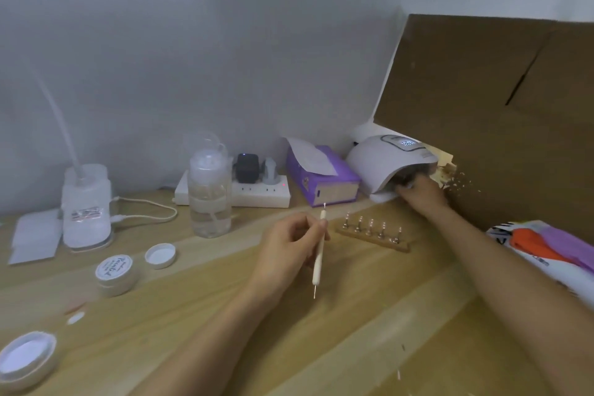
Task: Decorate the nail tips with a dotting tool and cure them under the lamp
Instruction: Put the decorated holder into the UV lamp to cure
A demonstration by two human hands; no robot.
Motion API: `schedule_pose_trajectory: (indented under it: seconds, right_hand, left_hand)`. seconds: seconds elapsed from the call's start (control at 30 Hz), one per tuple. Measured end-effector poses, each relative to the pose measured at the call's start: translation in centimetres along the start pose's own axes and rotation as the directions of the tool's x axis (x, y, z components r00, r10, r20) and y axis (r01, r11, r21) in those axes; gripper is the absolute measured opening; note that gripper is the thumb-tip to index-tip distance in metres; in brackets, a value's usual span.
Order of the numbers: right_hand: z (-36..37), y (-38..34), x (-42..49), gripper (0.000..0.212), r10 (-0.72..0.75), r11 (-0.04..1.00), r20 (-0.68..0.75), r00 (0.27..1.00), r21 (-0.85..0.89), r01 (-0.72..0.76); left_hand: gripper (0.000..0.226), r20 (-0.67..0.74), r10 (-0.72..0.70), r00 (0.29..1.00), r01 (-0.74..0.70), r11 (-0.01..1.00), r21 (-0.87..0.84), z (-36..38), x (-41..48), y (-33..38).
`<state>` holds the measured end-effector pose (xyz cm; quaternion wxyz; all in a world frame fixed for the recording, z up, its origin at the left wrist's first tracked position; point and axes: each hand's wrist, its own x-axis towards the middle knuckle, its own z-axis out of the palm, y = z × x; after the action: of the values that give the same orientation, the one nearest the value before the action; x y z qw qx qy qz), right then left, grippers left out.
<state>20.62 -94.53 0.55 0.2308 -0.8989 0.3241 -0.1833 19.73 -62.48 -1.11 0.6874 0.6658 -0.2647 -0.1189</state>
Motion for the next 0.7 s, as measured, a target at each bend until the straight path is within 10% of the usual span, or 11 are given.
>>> schedule_pose_trajectory:
  seconds: [0.7]
  right_hand:
    - [-1.8,1.5,-3.8,0.03,0.08,0.947,0.023,0.997,-0.312,-0.069]
  left_hand:
    - [0.028,0.094,0.007,0.996,-0.008,1.0,0.005,-0.1,0.3,-0.8]
